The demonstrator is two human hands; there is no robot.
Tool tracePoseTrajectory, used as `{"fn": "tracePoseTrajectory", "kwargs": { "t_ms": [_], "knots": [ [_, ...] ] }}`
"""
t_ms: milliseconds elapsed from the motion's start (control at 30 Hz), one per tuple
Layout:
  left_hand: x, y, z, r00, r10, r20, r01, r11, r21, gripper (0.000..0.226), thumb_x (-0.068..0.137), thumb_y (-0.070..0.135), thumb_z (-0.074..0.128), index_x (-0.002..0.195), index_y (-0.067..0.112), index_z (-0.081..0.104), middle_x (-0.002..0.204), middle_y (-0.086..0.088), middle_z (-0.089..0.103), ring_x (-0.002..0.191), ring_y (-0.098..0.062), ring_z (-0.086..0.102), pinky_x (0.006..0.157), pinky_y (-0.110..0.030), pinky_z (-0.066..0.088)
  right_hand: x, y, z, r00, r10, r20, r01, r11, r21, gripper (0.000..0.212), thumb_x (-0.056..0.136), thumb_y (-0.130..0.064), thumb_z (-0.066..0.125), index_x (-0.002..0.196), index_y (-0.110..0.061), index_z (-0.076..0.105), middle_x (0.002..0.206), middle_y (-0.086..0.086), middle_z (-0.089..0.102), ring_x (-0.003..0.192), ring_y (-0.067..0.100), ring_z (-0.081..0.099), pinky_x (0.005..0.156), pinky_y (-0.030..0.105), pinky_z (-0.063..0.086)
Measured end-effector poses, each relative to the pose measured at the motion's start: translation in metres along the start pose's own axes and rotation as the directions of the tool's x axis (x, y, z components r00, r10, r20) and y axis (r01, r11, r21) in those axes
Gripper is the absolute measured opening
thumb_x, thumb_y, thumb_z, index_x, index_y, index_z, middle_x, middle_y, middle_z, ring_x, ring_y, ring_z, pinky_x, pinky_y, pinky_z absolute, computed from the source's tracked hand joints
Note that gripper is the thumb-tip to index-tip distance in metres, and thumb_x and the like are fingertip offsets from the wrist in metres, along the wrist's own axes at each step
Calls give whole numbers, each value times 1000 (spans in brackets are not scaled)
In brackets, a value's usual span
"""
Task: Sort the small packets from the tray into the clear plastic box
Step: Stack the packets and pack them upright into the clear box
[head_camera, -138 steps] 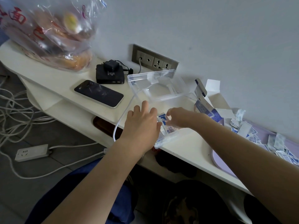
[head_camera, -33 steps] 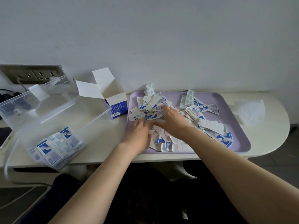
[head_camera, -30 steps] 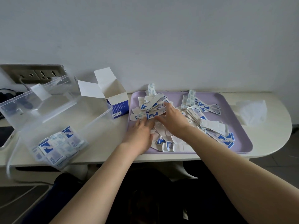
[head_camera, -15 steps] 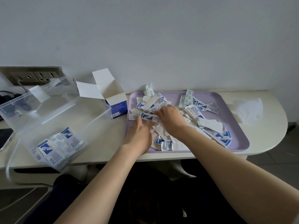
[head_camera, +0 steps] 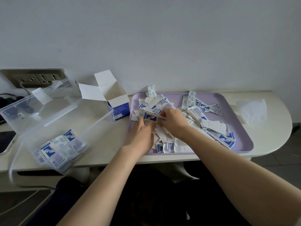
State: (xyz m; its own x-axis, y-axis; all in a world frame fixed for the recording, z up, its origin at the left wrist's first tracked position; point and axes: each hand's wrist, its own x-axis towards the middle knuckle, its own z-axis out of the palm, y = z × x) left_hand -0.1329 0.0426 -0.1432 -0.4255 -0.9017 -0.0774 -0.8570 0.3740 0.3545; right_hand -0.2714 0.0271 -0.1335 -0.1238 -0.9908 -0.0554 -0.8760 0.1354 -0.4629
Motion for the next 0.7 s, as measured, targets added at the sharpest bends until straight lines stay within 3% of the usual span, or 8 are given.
{"fn": "tracePoseTrajectory", "kwargs": {
  "t_ms": [100, 200, 367, 533, 700],
  "knots": [
    [1, -1, -4, 995, 23, -97, -20, 999, 28, 33, 96, 20, 44, 128, 11, 44, 128, -14, 39, 112, -33, 48, 89, -36, 43, -1, 0, -7, 997, -2, -77, 4, 1000, 23, 14, 85, -16, 58, 94, -8, 65, 96, 12, 67, 88, 31, 60, 71, 35, 47],
    [1, 2, -10, 981, 5, -195, -16, 998, -57, 39, 94, 17, 49, 131, 10, 37, 130, -13, 36, 110, -31, 49, 85, -32, 40, -1, 0, -15, 985, -30, -170, 40, 998, 53, 17, 86, -19, 60, 99, -8, 61, 97, 11, 68, 87, 32, 59, 71, 36, 47],
    [-2, 5, -23, 890, -32, -454, -40, 988, -149, 52, 89, 11, 59, 134, 6, 34, 128, -15, 35, 116, -30, 45, 88, -33, 44, -11, -7, -27, 965, -154, -211, 166, 985, 39, 29, 86, -23, 63, 111, -13, 52, 104, 5, 68, 95, 29, 60, 78, 37, 47],
    [-5, 0, -23, 936, -31, -351, 5, 997, -77, 52, 91, 14, 56, 138, 10, 33, 133, -14, 37, 120, -29, 43, 87, -35, 41, -21, -12, -23, 951, -289, -110, 288, 957, -19, 19, 87, -23, 62, 104, -15, 60, 100, 4, 67, 92, 24, 59, 70, 32, 41],
    [-6, -5, -18, 972, -45, -233, 29, 997, -70, 27, 94, 14, 51, 120, 17, 47, 118, -4, 57, 99, -27, 59, 72, -36, 48, -24, -13, -12, 936, -353, -3, 352, 933, -71, 23, 89, -22, 60, 111, -16, 56, 106, 8, 64, 94, 29, 59, 74, 35, 45]
  ]
}}
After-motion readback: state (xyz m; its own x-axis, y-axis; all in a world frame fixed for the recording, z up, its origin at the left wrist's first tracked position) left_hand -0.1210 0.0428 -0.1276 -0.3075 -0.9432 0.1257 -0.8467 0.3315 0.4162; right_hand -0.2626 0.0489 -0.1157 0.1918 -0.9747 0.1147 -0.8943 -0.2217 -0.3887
